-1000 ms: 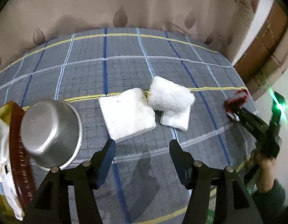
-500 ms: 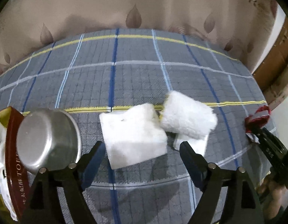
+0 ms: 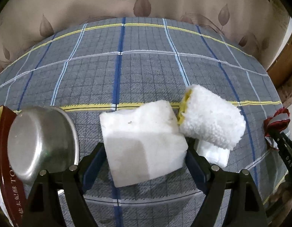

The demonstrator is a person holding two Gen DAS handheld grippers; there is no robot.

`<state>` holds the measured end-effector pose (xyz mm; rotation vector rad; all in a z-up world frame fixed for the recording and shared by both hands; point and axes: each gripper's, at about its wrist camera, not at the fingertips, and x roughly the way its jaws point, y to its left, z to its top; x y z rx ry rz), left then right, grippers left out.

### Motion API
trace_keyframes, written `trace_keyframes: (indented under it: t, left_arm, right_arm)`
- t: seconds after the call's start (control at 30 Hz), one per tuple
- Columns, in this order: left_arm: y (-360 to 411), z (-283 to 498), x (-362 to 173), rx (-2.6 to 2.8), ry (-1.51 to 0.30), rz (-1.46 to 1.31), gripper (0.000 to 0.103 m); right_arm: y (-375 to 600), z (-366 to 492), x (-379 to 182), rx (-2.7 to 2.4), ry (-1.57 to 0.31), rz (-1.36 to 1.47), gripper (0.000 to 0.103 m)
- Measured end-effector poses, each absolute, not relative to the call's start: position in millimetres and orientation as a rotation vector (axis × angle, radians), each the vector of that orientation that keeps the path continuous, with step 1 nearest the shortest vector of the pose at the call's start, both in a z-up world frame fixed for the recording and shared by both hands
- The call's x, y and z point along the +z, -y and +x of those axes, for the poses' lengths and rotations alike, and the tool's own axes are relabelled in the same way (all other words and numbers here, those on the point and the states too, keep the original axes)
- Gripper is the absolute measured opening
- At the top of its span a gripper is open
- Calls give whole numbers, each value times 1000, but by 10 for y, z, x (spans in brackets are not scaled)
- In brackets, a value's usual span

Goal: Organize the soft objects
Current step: 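Hold the red-and-white cloth with the right gripper while the left approaches the white square cloth, then grasp the white square cloth with the left gripper and lift it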

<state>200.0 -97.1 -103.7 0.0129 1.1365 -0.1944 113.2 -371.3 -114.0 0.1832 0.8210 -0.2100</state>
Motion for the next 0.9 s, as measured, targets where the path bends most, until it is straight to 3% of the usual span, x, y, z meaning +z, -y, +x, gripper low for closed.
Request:
trace_keyframes:
  t: [0.1, 0.27, 0.9]
  left_arm:
    - [946, 1994, -1031, -198, -1132, -3, 84]
    - [932, 1944, -1006, -220, -1127, 29, 72]
    - [763, 1673, -817, -244, -1072, 73, 70]
  right_arm:
    - [3711, 1132, -1141, -210, -821, 183, 43]
    - [3711, 1132, -1143, -210, -822, 184, 43]
    - [3703, 1131, -1147, -212, -823, 182, 44]
